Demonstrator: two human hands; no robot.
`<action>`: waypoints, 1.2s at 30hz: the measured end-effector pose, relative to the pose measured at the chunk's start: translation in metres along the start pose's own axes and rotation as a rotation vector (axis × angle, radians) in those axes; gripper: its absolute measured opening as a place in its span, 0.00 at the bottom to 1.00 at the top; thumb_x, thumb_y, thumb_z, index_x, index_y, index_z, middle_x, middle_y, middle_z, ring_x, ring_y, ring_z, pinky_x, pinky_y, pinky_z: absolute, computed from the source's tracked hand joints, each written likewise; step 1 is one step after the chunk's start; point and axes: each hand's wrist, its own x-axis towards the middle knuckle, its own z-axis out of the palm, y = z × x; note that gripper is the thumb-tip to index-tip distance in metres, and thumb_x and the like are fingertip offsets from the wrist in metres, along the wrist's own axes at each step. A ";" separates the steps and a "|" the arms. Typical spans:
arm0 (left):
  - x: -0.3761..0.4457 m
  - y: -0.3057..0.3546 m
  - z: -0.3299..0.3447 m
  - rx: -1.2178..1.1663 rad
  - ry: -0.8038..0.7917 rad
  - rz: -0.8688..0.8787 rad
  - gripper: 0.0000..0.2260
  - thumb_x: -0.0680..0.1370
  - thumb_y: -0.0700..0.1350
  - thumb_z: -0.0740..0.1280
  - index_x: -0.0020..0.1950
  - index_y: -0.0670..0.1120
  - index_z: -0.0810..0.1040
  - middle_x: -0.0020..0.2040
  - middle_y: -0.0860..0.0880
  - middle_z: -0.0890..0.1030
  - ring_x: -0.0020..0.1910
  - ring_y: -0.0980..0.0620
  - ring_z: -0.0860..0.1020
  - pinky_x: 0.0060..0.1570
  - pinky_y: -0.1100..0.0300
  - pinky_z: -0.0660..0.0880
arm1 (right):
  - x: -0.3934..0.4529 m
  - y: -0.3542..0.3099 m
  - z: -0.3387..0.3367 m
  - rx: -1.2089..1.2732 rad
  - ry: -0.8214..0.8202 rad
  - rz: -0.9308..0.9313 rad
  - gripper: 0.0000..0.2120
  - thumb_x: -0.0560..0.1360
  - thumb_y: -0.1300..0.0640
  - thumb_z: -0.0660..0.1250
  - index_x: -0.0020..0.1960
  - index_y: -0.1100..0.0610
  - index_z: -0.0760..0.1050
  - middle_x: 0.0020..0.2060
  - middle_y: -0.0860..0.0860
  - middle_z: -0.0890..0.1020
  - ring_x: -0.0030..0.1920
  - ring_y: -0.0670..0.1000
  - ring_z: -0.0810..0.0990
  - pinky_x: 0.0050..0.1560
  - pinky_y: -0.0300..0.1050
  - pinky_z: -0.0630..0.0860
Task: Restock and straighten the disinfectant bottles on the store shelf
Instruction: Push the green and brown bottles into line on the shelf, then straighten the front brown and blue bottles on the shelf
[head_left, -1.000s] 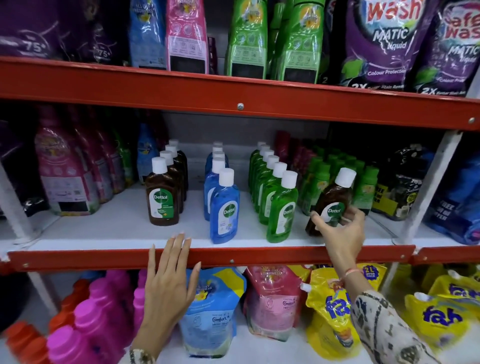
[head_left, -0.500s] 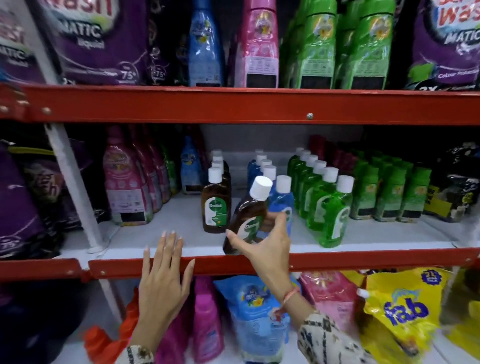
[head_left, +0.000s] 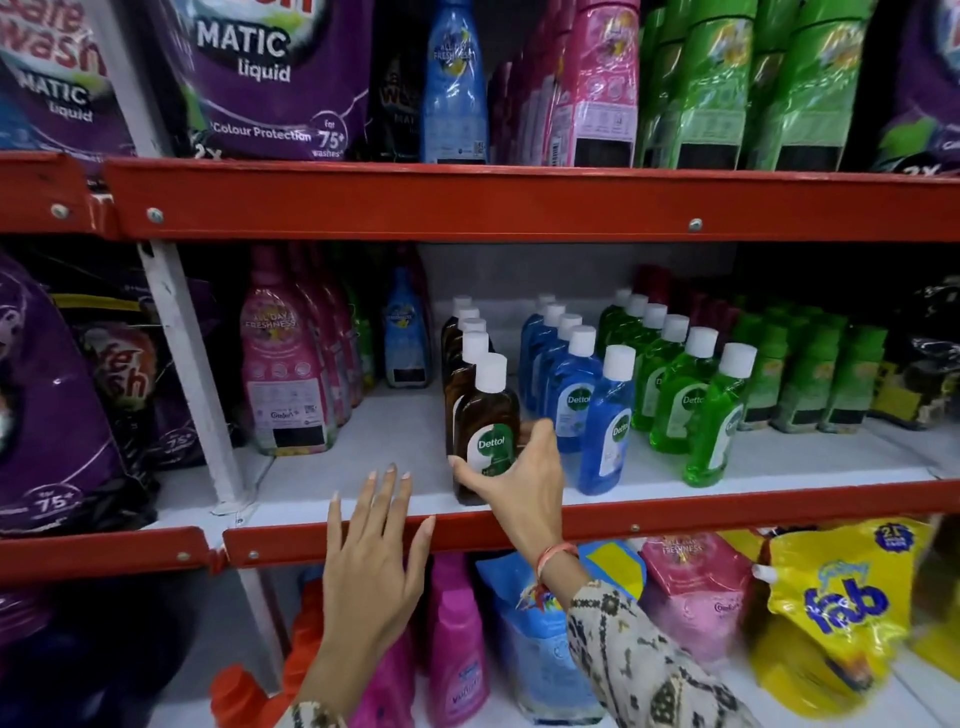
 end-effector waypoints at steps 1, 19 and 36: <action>0.001 0.004 -0.003 -0.069 0.005 -0.026 0.29 0.80 0.60 0.46 0.76 0.48 0.63 0.76 0.51 0.63 0.76 0.53 0.58 0.77 0.47 0.47 | 0.000 0.000 -0.001 -0.006 -0.004 -0.007 0.36 0.60 0.40 0.81 0.54 0.59 0.67 0.51 0.55 0.76 0.55 0.56 0.77 0.56 0.51 0.75; 0.059 0.046 -0.026 -1.114 -0.359 -0.512 0.54 0.60 0.80 0.41 0.73 0.48 0.68 0.71 0.47 0.72 0.69 0.49 0.71 0.73 0.55 0.59 | 0.001 0.004 -0.032 0.182 -0.262 0.198 0.24 0.81 0.38 0.57 0.54 0.55 0.84 0.46 0.50 0.86 0.49 0.48 0.82 0.46 0.33 0.74; 0.041 0.092 -0.014 -1.245 0.223 -0.417 0.26 0.77 0.65 0.49 0.54 0.49 0.78 0.46 0.48 0.85 0.48 0.50 0.83 0.49 0.63 0.79 | 0.022 0.069 -0.125 0.313 0.098 0.205 0.14 0.82 0.46 0.61 0.41 0.46 0.80 0.41 0.48 0.87 0.48 0.57 0.86 0.58 0.63 0.80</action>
